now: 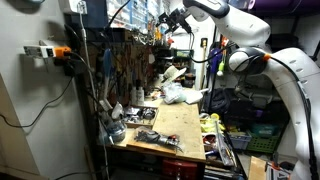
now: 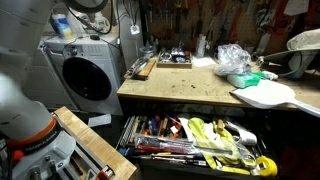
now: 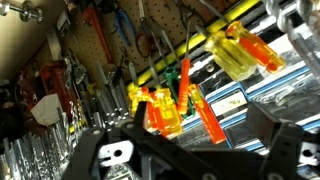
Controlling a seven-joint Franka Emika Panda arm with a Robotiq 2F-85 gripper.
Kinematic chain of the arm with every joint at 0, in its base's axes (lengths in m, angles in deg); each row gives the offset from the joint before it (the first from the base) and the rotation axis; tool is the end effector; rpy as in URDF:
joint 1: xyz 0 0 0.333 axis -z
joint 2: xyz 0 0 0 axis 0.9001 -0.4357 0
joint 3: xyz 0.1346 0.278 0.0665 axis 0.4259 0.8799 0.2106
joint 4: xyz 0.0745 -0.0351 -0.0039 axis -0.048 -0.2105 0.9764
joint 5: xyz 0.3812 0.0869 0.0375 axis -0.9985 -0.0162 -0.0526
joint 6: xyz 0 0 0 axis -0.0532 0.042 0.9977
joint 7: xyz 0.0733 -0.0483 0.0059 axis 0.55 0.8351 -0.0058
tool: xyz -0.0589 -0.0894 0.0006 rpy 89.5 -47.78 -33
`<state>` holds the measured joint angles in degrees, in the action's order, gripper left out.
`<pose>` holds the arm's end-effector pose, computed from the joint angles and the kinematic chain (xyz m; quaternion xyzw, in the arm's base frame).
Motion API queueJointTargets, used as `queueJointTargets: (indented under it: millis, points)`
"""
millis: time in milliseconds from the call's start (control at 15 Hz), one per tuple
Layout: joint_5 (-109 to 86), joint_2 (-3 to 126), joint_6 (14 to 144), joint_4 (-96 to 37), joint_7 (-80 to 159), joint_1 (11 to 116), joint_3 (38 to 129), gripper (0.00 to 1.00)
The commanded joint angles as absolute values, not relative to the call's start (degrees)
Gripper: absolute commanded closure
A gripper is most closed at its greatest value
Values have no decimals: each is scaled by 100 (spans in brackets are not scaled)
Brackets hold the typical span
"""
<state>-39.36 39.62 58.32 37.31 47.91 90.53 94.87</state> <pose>0.6563 -0.2548 0.7793 -0.8640 0.1374 -0.4578 0.1580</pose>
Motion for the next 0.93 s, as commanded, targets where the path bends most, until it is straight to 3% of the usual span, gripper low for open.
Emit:
queueJointTargets:
  millis: [0, 267, 333, 400, 533, 867]
  points:
    - [-4057, 3844, 5933, 3767, 4633, 9127, 9590, 2]
    - [-4080, 3756, 6042, 3778, 4414, 9106, 9603, 4]
    - [-4073, 3738, 6088, 3778, 4378, 9097, 9606, 10]
    - [-4058, 3722, 6117, 3778, 4350, 9086, 9602, 29]
    - [-4036, 3700, 6149, 3778, 4284, 9080, 9598, 35]
    - [-4001, 3718, 6103, 3766, 4176, 9069, 9584, 74]
